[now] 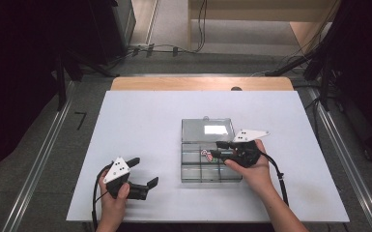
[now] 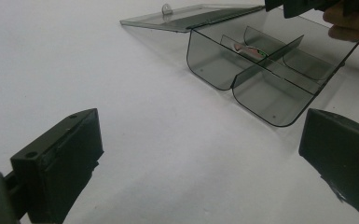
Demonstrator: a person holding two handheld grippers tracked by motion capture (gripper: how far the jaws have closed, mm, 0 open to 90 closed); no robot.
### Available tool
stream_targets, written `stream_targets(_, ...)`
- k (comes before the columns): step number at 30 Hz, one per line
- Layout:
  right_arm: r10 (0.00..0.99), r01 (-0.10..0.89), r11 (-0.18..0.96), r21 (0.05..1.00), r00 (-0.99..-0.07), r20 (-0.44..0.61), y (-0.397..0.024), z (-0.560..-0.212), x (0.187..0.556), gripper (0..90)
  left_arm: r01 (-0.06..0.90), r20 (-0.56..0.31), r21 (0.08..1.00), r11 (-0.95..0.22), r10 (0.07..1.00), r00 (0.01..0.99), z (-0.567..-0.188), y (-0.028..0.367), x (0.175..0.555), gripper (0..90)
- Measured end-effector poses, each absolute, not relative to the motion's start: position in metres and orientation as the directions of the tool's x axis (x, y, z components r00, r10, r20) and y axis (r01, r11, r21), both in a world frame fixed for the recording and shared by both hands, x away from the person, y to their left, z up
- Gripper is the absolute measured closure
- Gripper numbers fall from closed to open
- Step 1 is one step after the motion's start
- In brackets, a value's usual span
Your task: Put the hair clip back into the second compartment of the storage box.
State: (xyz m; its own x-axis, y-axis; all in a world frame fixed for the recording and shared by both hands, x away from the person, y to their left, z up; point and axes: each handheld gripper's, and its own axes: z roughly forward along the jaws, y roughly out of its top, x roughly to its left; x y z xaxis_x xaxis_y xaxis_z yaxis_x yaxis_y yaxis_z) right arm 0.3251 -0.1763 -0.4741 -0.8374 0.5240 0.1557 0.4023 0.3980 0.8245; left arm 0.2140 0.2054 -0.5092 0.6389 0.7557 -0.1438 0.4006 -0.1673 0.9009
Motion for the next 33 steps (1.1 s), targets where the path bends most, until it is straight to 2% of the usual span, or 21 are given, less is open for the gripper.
stream_targets(6,0.511,0.390,0.388,0.835,-0.845,0.157,-0.181,-0.469,0.321,24.8,0.397,-0.139,0.902,-0.170,0.757,0.639,-0.509,0.205,0.215,0.0)
stream_targets(11,0.504,0.381,0.378,0.843,-0.849,0.158,-0.187,-0.466,0.319,15.7,0.397,-0.138,0.902,-0.169,0.758,0.637,-0.508,0.205,0.216,0.0)
stream_targets(17,0.505,0.387,0.379,0.841,-0.848,0.162,-0.196,-0.463,0.318,9.1,0.397,-0.133,0.901,-0.176,0.758,0.638,-0.507,0.204,0.216,0.0)
stream_targets(27,0.504,0.383,0.351,0.854,-0.846,0.172,-0.218,-0.463,0.312,6.7,0.382,-0.124,0.906,-0.181,0.749,0.651,-0.500,0.198,0.220,0.0)
stream_targets(33,0.511,0.392,0.336,0.857,-0.840,0.184,-0.229,-0.463,0.311,0.9,0.368,-0.100,0.908,-0.202,0.747,0.657,-0.493,0.193,0.221,0.0)
